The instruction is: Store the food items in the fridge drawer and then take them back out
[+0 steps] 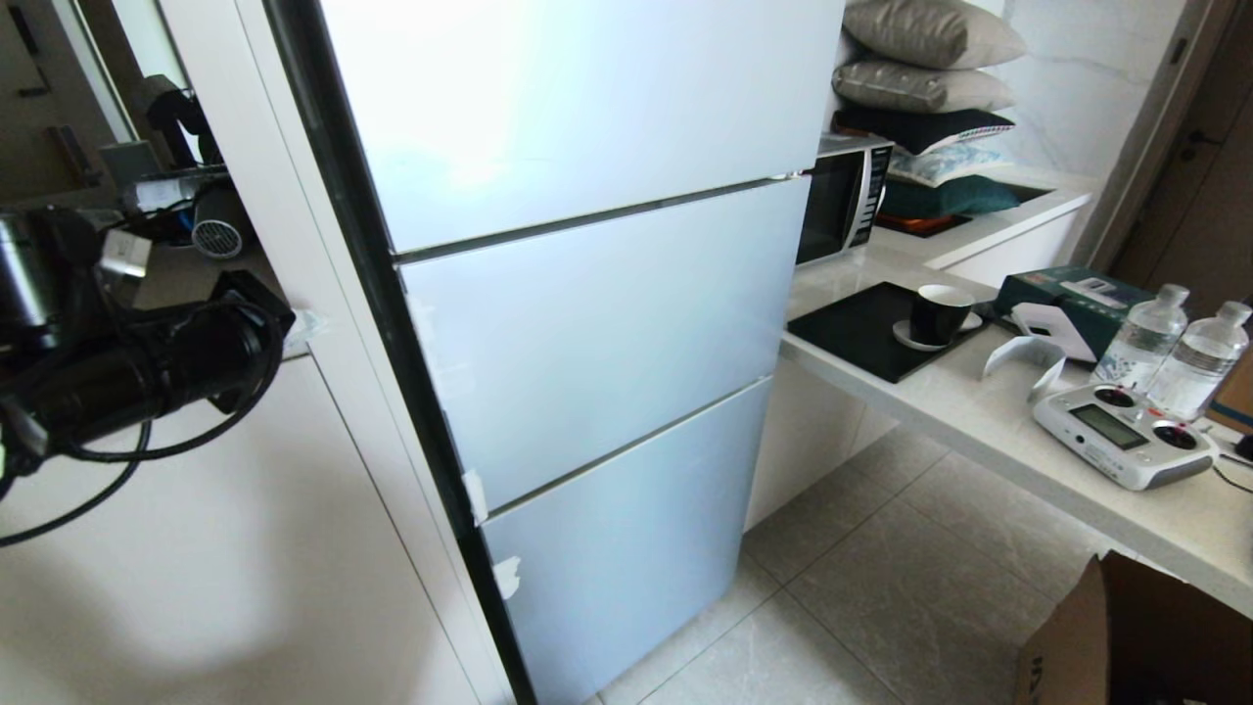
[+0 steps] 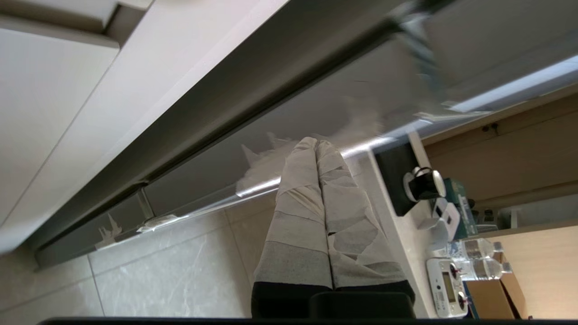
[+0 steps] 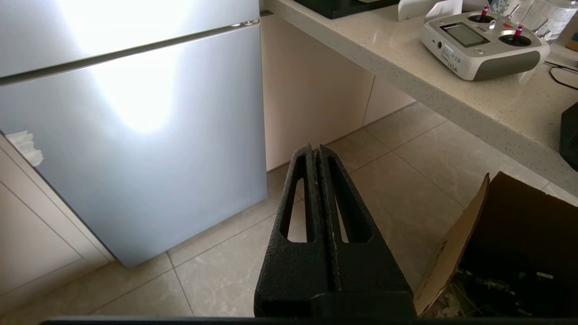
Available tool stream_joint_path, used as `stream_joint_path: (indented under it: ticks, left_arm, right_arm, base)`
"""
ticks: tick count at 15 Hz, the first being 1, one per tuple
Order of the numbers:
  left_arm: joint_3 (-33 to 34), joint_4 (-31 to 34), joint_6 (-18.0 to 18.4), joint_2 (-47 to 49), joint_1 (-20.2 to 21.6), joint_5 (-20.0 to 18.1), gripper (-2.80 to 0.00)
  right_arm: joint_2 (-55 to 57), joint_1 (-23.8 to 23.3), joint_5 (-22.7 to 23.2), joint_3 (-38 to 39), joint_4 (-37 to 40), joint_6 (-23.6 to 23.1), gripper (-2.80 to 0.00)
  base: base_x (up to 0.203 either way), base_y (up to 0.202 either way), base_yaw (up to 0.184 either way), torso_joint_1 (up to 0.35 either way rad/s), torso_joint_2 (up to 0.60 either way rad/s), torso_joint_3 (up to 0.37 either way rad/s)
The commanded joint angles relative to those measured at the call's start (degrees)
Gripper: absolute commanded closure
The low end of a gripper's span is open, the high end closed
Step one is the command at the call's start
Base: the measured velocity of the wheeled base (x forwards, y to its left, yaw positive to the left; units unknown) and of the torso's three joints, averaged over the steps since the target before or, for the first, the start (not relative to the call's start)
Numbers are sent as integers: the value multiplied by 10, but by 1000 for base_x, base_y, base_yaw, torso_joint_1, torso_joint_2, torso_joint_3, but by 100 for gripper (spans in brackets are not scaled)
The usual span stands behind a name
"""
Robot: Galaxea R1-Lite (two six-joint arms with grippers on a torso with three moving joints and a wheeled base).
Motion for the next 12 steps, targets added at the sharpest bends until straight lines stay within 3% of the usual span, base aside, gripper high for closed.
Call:
stream_joint_path:
  ticks: [1, 3, 12]
  left_arm:
    - [-17, -3, -6, 45, 0, -1, 0]
    - [-38, -25, -27, 75, -14, -1, 0]
    - [-76, -90, -43, 141, -56, 8, 0]
  right_arm:
    - [0, 0, 0, 0, 0, 0, 0]
    - [0, 0, 0, 0, 0, 0, 0]
    - [0, 0, 0, 0, 0, 0, 0]
  base:
    - [0, 0, 0, 0, 0, 0]
    - [0, 0, 0, 0, 0, 0]
    - [0, 0, 0, 0, 0, 0]
